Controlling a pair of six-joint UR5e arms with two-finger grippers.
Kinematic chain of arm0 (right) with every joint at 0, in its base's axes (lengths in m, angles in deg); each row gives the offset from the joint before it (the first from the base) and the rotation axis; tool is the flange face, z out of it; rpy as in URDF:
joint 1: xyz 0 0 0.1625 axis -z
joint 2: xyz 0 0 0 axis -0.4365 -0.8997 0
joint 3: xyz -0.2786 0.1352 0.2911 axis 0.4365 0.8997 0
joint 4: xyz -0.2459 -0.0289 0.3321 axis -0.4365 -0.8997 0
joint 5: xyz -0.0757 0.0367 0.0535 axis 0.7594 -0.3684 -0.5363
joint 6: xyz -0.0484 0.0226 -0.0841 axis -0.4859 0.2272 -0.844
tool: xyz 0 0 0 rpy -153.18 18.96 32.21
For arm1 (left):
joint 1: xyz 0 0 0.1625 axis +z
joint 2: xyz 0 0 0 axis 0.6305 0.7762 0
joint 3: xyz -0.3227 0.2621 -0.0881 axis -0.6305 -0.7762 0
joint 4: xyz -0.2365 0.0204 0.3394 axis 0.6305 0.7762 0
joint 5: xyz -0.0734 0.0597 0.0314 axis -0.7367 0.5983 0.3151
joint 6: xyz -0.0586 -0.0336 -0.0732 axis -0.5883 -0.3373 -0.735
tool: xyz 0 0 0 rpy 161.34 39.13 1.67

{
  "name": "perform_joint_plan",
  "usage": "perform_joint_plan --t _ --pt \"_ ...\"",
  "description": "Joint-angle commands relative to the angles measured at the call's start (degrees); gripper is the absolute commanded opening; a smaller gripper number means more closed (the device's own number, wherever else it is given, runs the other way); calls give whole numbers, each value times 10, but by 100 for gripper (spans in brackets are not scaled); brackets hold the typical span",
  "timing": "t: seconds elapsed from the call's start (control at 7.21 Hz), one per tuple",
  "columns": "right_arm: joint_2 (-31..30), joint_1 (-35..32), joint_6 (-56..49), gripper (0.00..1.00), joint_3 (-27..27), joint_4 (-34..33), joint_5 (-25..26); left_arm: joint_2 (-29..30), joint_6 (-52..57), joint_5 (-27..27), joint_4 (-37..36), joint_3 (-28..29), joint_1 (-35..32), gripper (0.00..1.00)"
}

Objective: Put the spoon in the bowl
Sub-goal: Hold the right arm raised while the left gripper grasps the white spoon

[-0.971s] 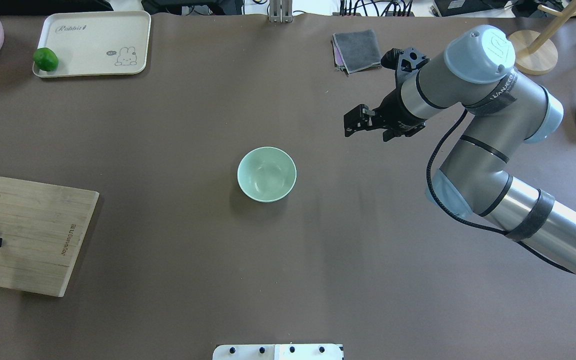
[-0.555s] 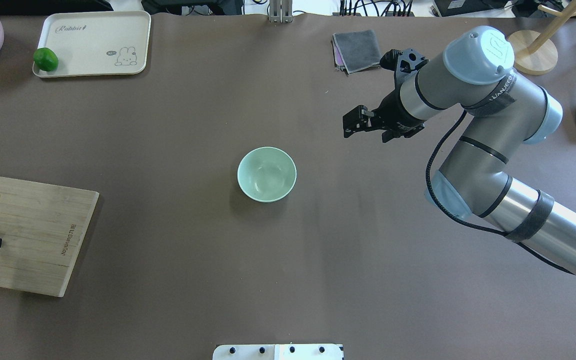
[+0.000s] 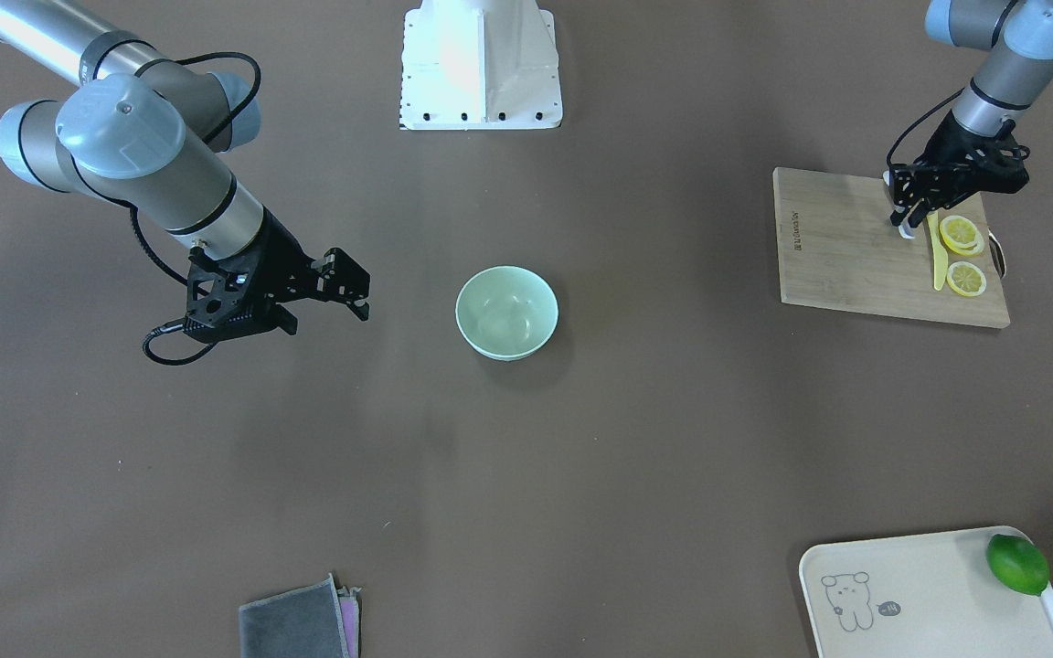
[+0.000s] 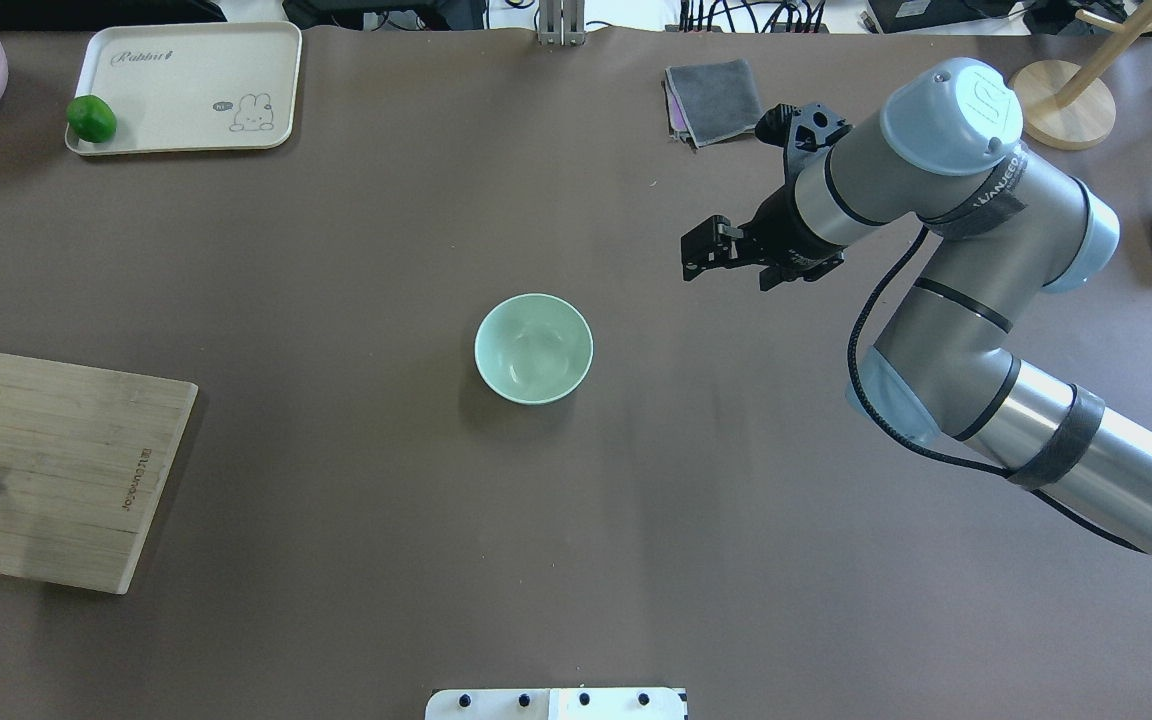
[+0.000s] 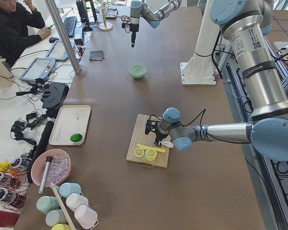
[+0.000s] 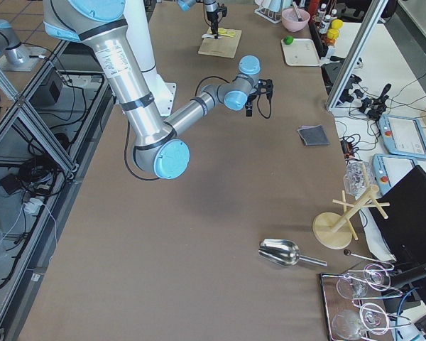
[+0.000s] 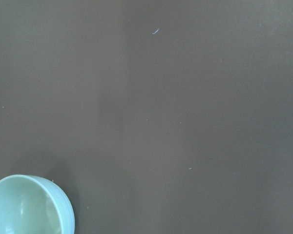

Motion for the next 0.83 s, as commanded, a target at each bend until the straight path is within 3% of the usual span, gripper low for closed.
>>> perform_joint_plan --t 0.0,0.42,0.55,0.69 --pt "1 11 7 100 -1 1 17 1 1 1 0 0 0 35" --pt "0 11 7 100 0 1 17 3 1 4 -1 -1 2 38" --pt "0 11 7 100 0 1 17 4 1 5 -1 1 2 34" --pt "0 11 7 100 0 1 17 4 1 5 -2 1 2 20"
